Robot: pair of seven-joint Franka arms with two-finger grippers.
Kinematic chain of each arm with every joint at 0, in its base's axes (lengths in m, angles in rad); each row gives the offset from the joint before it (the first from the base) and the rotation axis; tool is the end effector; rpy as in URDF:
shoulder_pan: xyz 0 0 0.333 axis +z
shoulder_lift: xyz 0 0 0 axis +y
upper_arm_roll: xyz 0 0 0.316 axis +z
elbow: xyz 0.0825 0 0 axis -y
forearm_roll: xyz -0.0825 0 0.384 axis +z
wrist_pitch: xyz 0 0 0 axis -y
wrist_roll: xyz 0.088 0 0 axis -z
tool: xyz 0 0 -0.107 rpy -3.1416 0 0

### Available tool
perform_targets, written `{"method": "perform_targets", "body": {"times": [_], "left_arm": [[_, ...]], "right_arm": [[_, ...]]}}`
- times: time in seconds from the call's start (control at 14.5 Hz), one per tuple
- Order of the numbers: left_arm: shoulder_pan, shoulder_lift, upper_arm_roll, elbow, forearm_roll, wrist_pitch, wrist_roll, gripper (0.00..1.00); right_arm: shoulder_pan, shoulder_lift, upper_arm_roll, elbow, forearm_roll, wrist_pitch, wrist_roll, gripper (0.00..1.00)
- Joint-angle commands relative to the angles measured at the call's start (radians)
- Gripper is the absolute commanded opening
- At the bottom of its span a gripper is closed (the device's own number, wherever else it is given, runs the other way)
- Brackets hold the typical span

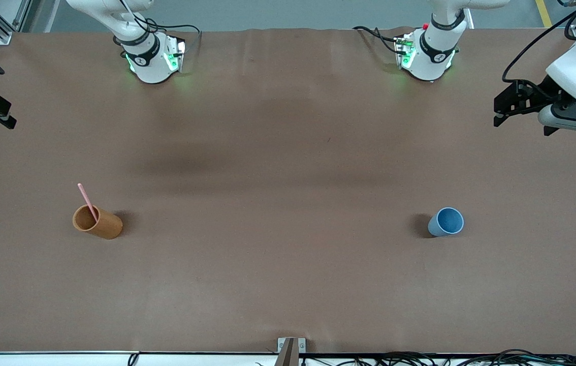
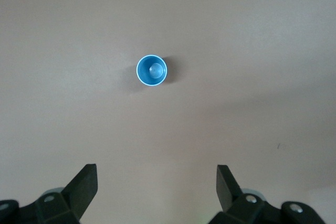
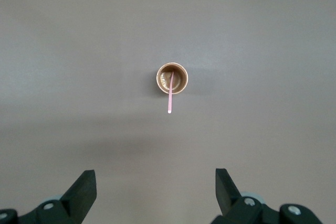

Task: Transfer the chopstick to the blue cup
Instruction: 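Reach the left gripper down toward the blue cup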

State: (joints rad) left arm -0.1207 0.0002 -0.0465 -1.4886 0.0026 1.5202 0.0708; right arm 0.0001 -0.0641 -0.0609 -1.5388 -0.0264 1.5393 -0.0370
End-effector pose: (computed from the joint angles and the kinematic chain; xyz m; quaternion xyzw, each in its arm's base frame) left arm 0.5422 -0.0912 0.6585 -0.9928 0.1186 -0.0157 0.0005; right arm 0.5299 -0.0364 0.6715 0.9993 -0.0127 0.0316 0.0128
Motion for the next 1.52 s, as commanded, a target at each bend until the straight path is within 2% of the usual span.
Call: {"method": "perform_targets", "body": {"times": [0.0,0.28,0.48,0.69,0.9,1.17,1.45], "left_arm": [[-0.001,0.012,0.001,0.031,0.003,-0.026,0.000,1.00],[0.001,0.012,0.001,0.031,0.005,-0.026,0.012,1.00],[0.009,0.084,0.002,0.027,0.007,-0.008,0.003,1.00],[0.085,0.187,-0.001,-0.016,0.002,0.122,0.014,1.00],[0.093,0.247,0.001,-0.135,0.005,0.306,0.014,1.00],[0.101,0.332,0.002,-0.294,0.017,0.578,0.007,1.00],[0.110,0.420,0.002,-0.364,0.019,0.742,-0.006,1.00]], "right_arm": [[0.001,0.006,0.000,0.006,0.005,-0.002,0.009,1.00],[0.001,0.006,0.000,0.008,0.005,-0.001,0.008,1.00],[0.001,0.006,0.000,0.006,0.005,-0.001,0.008,1.00],[0.000,0.012,0.000,0.005,0.005,0.002,0.006,1.00],[-0.005,0.012,-0.003,-0.001,0.042,0.008,0.003,1.00],[-0.011,0.016,-0.007,-0.014,0.043,0.036,0.005,1.00],[-0.012,0.020,-0.007,-0.017,0.043,0.038,0.005,1.00]]}}
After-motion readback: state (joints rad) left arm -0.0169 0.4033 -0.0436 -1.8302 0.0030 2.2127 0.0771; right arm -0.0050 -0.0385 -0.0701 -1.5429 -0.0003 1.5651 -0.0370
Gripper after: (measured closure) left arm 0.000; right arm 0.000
